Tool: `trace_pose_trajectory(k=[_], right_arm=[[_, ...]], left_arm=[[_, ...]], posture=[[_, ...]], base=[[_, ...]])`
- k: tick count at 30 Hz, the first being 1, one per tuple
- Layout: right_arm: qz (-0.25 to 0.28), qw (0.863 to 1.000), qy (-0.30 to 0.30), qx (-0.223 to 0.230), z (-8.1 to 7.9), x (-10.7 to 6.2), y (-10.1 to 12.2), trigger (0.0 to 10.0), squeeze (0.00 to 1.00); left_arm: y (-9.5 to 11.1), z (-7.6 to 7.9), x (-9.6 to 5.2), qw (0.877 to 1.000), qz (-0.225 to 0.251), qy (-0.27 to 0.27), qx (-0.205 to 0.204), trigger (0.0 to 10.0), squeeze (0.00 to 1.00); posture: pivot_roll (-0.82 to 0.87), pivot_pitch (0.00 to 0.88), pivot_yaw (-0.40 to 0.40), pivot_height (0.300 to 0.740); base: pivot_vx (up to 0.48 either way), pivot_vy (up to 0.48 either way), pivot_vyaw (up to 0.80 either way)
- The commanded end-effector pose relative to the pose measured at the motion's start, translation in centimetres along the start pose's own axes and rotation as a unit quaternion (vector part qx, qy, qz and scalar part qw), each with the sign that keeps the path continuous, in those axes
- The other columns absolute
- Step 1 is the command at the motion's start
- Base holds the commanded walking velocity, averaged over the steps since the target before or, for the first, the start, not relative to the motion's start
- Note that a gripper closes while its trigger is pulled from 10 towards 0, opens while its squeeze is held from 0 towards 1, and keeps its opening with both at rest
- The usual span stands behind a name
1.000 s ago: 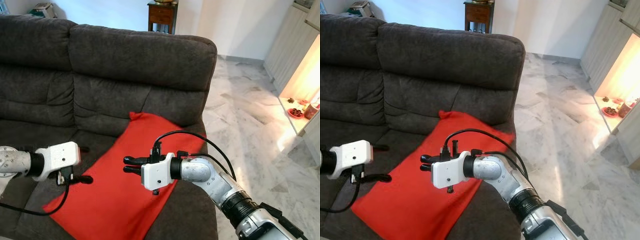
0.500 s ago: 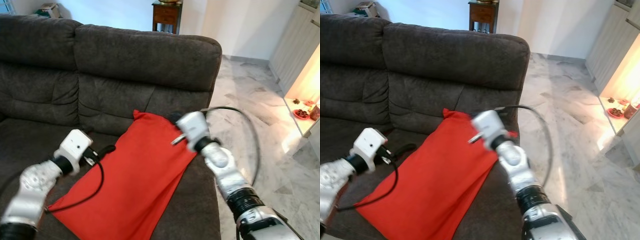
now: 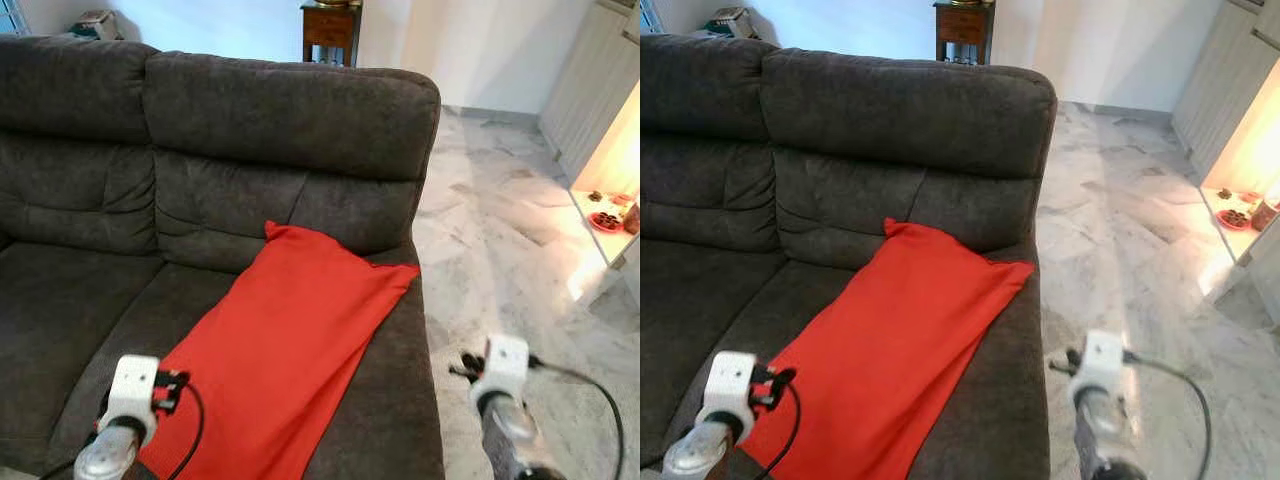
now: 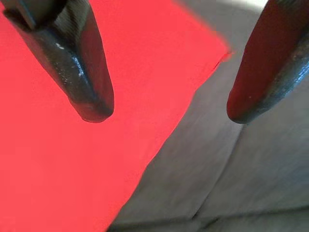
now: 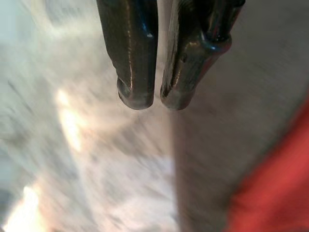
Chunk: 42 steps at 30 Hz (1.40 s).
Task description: Move the pillow to the sofa from floor
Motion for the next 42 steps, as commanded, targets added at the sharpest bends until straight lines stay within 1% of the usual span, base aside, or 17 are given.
trace_pose_trajectory(k=[1, 2, 3, 4, 5, 6, 7, 9, 11, 15, 17, 20, 25, 29, 33, 38, 42], right_arm=[[-0.034, 0.998, -0.045, 0.025, 2.1, -0.5, -2.1, 10.0, 0.0], [-0.055, 0.994, -0.08, 0.048, 3.8, -1.1, -3.6, 10.0, 0.0], [-0.055, 0.994, -0.08, 0.048, 3.8, -1.1, -3.6, 10.0, 0.0], [-0.073, 0.99, -0.108, 0.062, 5.2, -1.7, -5.1, 10.0, 0.0], [-0.085, 0.987, -0.119, 0.059, 5.7, -2.1, -6.0, 10.0, 0.0], [-0.085, 0.987, -0.119, 0.059, 5.7, -2.1, -6.0, 10.0, 0.0], [-0.106, 0.984, -0.133, 0.057, 6.5, -2.9, -7.5, 10.0, 0.0], [-0.122, 0.981, -0.14, 0.059, 6.8, -3.4, -8.7, 10.0, 0.0], [-0.152, 0.977, -0.142, 0.047, 7.0, -4.4, -10.8, 10.0, 0.0], [-0.165, 0.975, -0.144, 0.042, 7.0, -5.1, -12.0, 10.0, 0.0], [-0.183, 0.975, -0.128, 0.016, 6.3, -5.8, -13.4, 10.0, 0.0], [-0.187, 0.978, -0.09, -0.029, 5.1, -5.9, -13.9, 10.0, 0.0], [-0.183, 0.98, -0.077, -0.021, 4.5, -5.8, -13.8, 10.0, 0.0], [-0.181, 0.98, -0.067, -0.047, 4.3, -5.6, -13.6, 10.0, 0.0], [-0.178, 0.981, -0.071, -0.039, 4.4, -5.5, -13.4, 10.0, 0.0], [-0.184, 0.98, -0.066, -0.045, 4.2, -5.7, -13.8, 10.0, 0.0], [-0.187, 0.979, -0.062, -0.045, 4.0, -5.9, -14.0, 10.0, 0.0]], left_arm=[[-1.9, -0.5, -0.7, 1.0, -0.026, 0.012, 0.008, 10.0, 0.0], [-2.8, -0.7, -1.1, 0.999, -0.036, 0.015, 0.016, 10.0, 0.0], [-2.8, -0.7, -1.1, 0.999, -0.036, 0.015, 0.016, 10.0, 0.0], [-3.7, -1.1, -1.5, 0.998, -0.047, 0.024, 0.015, 10.0, 0.0], [-4.2, -1.4, -1.7, 0.998, -0.055, 0.03, 0.01, 10.0, 0.0], [-4.2, -1.4, -1.7, 0.998, -0.055, 0.03, 0.01, 10.0, 0.0], [-5.3, -1.6, -2.2, 0.997, -0.071, 0.036, 0.004, 10.0, 0.0], [-6.0, -1.8, -2.6, 0.996, -0.082, 0.038, 0.007, 10.0, 0.0], [-7.2, -2.0, -3.2, 0.994, -0.097, 0.048, -0.012, 10.0, 0.0], [-8.1, -1.9, -3.7, 0.993, -0.11, 0.048, -0.02, 10.0, 0.0], [-9.4, -0.7, -4.3, 0.99, -0.133, 0.027, -0.028, 10.0, 0.0], [-10.3, 0.2, -4.6, 0.988, -0.152, 0.013, -0.031, 10.0, 0.0], [-11.1, 0.8, -4.9, 0.984, -0.177, -0.007, -0.02, 10.0, 0.0], [-11.2, 0.3, -4.8, 0.983, -0.185, -0.004, -0.017, 10.0, 0.0], [-11.0, 0.0, -4.7, 0.983, -0.182, 0.004, -0.024, 10.0, 0.0], [-11.6, -0.4, -5.2, 0.981, -0.19, 0.022, -0.039, 10.0, 0.0], [-11.9, -0.3, -5.5, 0.98, -0.194, 0.021, -0.039, 10.0, 0.0]], posture=[[0.14, 0.068, -0.005, 0.74], [0.15, 0.062, -0.003, 0.74], [0.15, 0.062, -0.003, 0.74], [0.15, 0.061, 0.0, 0.74], [0.15, 0.058, 0.002, 0.74], [0.15, 0.058, 0.002, 0.74], [0.14, 0.052, 0.003, 0.74], [0.14, 0.05, 0.004, 0.74], [0.14, 0.037, 0.005, 0.74], [0.14, 0.014, 0.008, 0.74], [0.13, 0.003, 0.013, 0.74], [0.13, 0.0, 0.011, 0.74], [0.12, 0.0, 0.013, 0.74], [0.12, 0.014, 0.016, 0.74], [0.12, 0.02, 0.014, 0.74], [0.12, 0.02, 0.011, 0.74], [0.12, 0.021, 0.008, 0.74]], base=[[0.0, 0.0, 0.0], [0.0, 0.0, 0.0], [0.0, 0.0, 0.0], [0.0, 0.0, 0.0], [0.0, 0.0, 0.0], [0.0, 0.0, 0.0], [0.0, 0.0, 0.0], [0.0, 0.0, 0.0], [0.0, 0.0, 0.0], [0.0, 0.0, 0.0], [0.0, 0.0, 0.0], [0.0, 0.0, 0.0], [0.0, 0.0, 0.0], [0.0, 0.0, 0.0], [0.0, 0.0, 0.0], [0.0, 0.0, 0.0], [-0.246, 0.0, 0.0]])
Point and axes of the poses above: a point about 5 cm out from each wrist's last joint towards the gripper, its own x axis pointing out of the wrist towards the gripper, its own y axis along the axis of the wrist's last joint, z = x × y, the point moved 4 cm from there along x, pointing out of the wrist towards the gripper, and after that the axes turned 9 degrees about -x, right-handed, at the moved point
